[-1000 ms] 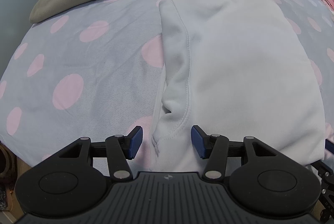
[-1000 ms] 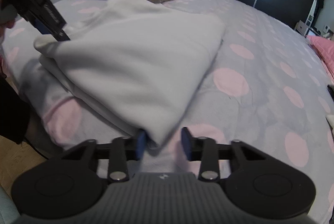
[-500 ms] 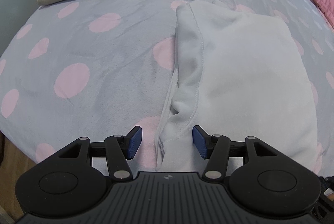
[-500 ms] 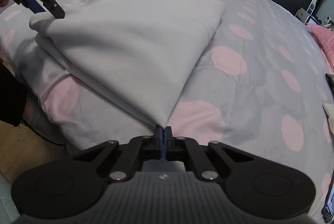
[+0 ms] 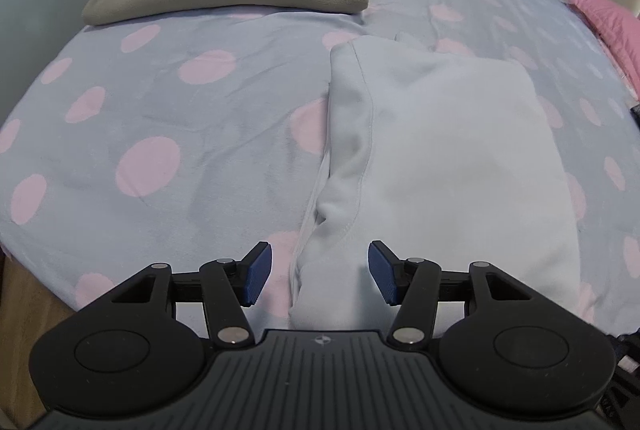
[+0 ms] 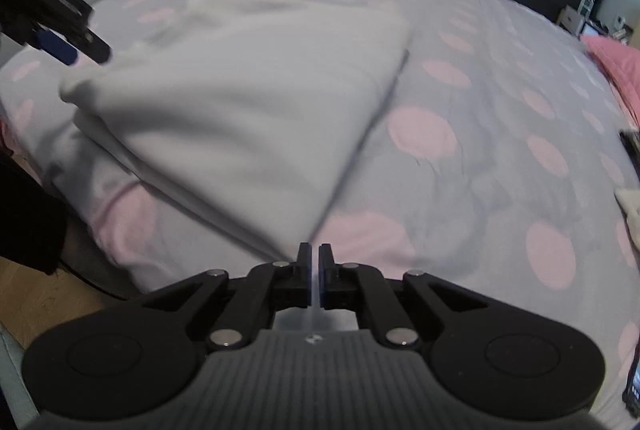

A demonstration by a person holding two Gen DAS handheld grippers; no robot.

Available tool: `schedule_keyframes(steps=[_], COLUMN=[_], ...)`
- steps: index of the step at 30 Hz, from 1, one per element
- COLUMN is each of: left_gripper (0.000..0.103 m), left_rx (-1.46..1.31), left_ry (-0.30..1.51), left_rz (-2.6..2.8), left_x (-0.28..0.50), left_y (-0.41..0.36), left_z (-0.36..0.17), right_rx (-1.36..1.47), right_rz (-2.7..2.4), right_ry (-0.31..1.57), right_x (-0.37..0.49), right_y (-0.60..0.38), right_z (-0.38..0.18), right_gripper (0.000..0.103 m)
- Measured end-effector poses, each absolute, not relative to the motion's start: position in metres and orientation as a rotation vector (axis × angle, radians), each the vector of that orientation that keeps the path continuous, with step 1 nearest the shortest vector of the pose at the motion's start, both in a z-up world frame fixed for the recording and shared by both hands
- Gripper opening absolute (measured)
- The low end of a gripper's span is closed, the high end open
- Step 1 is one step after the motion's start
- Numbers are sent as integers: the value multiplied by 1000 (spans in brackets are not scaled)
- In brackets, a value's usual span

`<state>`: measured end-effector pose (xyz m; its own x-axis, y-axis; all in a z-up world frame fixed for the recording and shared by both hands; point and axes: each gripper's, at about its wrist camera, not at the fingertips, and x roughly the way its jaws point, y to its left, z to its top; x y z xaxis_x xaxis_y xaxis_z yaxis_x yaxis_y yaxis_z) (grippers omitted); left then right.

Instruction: Fold clothes

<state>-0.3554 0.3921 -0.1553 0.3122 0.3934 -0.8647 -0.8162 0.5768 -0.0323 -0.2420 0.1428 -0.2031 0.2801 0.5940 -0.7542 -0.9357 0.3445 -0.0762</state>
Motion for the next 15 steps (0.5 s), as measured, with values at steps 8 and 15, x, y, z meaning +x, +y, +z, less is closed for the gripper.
schedule_keyframes(steps=[8, 15], left_gripper=[55, 64], left_rx=[-615, -812], left_ry=[967, 998], left_rz=[874, 864], left_x=[-354, -362], left_y=[409, 423], left_z=[-174, -202], right_rx=[-337, -102], right_rz=[1128, 1112], right_ry=[818, 1078], right_x=[-209, -172], right_y=[151, 155], right_z=[-194, -217], right_gripper=[62, 62])
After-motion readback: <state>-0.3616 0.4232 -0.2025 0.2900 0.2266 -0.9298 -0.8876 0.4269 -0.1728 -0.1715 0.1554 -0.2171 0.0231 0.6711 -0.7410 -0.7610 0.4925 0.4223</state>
